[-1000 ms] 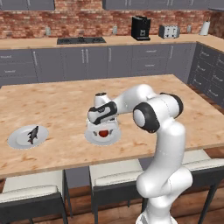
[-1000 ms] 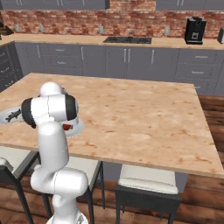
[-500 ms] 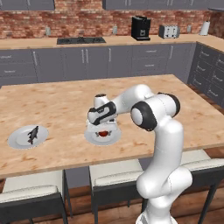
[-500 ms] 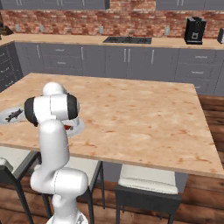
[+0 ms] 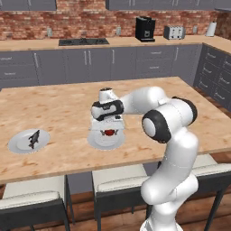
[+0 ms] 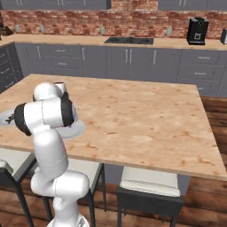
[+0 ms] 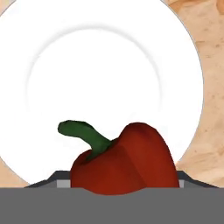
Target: Transport the fish and bell pepper to the fridge. Place the fish on the rack containing meat and place the bell pepper on the rack containing the vegetable, ensuring meats and vegetables are on different racks.
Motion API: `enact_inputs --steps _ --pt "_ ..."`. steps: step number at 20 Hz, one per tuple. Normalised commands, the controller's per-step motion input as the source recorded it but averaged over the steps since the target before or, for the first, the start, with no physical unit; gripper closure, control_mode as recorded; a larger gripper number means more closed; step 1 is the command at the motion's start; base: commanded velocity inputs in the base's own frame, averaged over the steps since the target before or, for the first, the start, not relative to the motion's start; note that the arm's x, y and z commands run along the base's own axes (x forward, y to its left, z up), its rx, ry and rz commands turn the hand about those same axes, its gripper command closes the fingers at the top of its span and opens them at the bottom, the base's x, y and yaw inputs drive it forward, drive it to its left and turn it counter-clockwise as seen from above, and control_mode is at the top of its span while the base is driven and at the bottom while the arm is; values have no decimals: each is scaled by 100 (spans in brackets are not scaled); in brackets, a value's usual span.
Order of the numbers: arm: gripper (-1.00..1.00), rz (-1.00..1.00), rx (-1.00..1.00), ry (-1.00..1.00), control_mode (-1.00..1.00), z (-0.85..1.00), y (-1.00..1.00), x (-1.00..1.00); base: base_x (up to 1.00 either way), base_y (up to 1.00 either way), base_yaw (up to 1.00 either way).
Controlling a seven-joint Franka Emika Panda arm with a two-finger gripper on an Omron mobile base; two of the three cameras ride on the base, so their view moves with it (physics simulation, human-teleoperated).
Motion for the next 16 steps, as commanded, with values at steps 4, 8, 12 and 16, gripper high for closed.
enact_inputs --steps 4,8,12,16 --pt "100 0 0 3 -100 100 -13 -49 0 0 0" --pt "100 0 -3 -8 -100 100 0 -42 0 0 0" --pt "100 0 -3 -32 -100 86 -8 -64 0 0 0" --pt "100 0 2 -18 -100 77 -7 -88 0 0 0"
